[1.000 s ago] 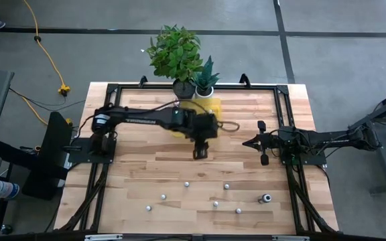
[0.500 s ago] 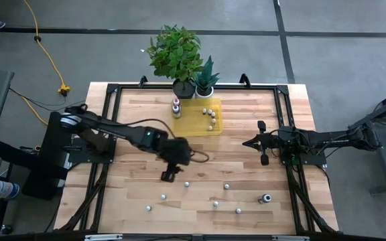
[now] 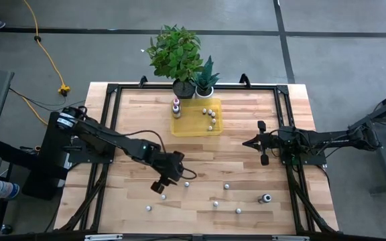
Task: Pick & Place food coloring
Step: Put the top small black food coloring bottle into the yellow bin
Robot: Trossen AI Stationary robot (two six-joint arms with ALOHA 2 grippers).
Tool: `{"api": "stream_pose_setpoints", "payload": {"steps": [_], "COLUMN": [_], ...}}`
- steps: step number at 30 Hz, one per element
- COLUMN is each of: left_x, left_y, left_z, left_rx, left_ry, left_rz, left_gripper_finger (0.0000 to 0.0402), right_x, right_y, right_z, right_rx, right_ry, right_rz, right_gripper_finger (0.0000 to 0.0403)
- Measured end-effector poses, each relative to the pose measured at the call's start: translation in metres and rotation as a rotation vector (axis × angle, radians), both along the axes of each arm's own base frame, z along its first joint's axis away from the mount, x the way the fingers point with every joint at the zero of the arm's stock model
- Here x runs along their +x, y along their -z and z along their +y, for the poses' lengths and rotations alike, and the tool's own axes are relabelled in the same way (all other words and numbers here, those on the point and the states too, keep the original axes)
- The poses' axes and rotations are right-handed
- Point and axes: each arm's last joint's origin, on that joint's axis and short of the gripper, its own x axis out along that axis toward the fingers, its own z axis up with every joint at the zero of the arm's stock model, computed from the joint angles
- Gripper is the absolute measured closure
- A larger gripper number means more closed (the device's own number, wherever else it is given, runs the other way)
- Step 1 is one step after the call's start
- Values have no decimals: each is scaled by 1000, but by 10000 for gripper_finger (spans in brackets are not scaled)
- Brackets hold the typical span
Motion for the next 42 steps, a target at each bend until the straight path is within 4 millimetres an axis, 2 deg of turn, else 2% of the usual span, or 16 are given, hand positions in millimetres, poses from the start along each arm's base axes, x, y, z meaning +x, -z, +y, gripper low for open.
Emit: {"api": "stream_pose_setpoints", "payload": {"steps": [6, 15, 21, 37, 42], "left_x": [-3, -7, -3, 5, 7], "left_y": [18, 33, 43, 73, 72], "left_z": [2, 3, 2, -1, -2], "left_rx": [-4, -31, -55, -64, -92], "left_ry": [23, 32, 31, 17, 16], "left_rz": [-107, -226, -273, -214, -236], "left_gripper_finger": [241, 241, 241, 241, 241], "right_x": [0, 0, 0, 0, 0], "right_y": [0, 0, 0, 0, 0], "right_z": [0, 0, 0, 0, 0], "right_rx": [0, 0, 0, 0, 0], "right_ry": [0, 1, 1, 1, 1], "right_rz": [1, 1, 1, 1, 1], "right_gripper_finger": [402, 402, 402, 402, 402]}}
